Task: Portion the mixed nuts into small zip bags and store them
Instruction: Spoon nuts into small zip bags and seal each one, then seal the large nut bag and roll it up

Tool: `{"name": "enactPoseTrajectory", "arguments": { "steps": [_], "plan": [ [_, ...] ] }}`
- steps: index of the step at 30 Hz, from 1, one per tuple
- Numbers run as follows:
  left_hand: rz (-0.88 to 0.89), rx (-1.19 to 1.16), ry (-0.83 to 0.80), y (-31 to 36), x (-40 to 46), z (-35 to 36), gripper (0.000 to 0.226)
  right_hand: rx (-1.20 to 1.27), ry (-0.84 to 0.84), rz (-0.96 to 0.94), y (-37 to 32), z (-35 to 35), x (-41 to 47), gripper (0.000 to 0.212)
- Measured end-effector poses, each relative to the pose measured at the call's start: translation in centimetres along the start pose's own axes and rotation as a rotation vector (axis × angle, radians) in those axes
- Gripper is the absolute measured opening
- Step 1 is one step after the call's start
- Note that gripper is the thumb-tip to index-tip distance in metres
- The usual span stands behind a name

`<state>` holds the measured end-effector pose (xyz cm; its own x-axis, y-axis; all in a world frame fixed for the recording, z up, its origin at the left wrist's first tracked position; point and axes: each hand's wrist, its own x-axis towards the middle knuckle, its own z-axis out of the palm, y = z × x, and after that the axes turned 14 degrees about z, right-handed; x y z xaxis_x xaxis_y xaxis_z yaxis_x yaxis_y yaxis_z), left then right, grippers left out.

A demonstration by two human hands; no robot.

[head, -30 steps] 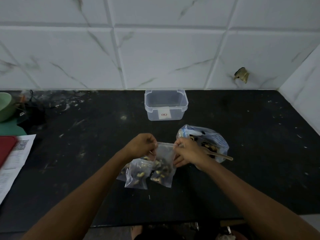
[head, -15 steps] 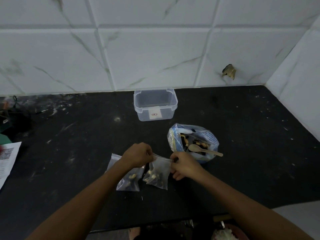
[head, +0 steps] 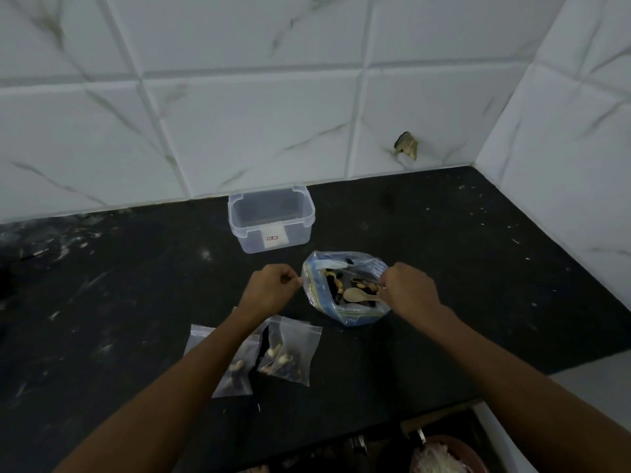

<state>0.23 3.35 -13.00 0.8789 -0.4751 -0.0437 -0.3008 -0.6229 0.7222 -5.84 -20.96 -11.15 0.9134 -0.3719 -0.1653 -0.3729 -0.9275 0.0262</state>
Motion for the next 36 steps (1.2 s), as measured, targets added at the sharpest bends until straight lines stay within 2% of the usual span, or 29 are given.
{"name": "enactPoseTrajectory", "arguments": {
  "steps": [3, 9, 19, 22, 24, 27, 30, 33, 36],
  "plan": [
    [-0.007, 0.006, -0.014, -0.6, -0.6, 0.2, 0.006, -0.039, -0.038, 0.019, -0.6, 0.4, -0.2, 0.020],
    [-0.045, 0.025, 0.013, -2.1, -2.2, -0.2, 0.008, -0.084, -0.007, -0.005, -1.0, 1.0, -0.4, 0.024],
    [-0.070, -0.040, 0.104, -3.4, -3.7, -1.1, 0.009, -0.208, 0.121, -0.125, -1.4, 0.4, -1.5, 0.020],
    [-0.067, -0.053, 0.147, -3.5, -3.7, -1.3, 0.010, -0.153, 0.130, -0.132, -1.0, 0.0, -1.7, 0.020],
    [-0.067, -0.072, 0.170, -3.5, -3.6, -1.4, 0.010, 0.008, 0.022, -0.077, -0.4, -0.4, -1.6, 0.017],
    [-0.061, -0.094, 0.210, -3.5, -3.6, -1.5, 0.011, 0.247, -0.319, -0.051, 0.8, -1.4, -1.7, 0.019],
    [-0.064, -0.109, 0.227, -3.6, -3.4, -1.4, 0.012, 0.236, -0.604, -0.137, 1.7, -1.8, -3.1, 0.018],
    [-0.067, -0.125, 0.221, -3.4, -2.9, -1.2, 0.012, 0.077, -0.714, -0.158, 1.8, 0.0, -4.3, 0.021],
    [-0.064, -0.134, 0.216, -3.1, -2.4, -0.7, 0.012, 0.023, -0.708, -0.147, 1.6, 2.7, -4.7, 0.020]
  ]
}}
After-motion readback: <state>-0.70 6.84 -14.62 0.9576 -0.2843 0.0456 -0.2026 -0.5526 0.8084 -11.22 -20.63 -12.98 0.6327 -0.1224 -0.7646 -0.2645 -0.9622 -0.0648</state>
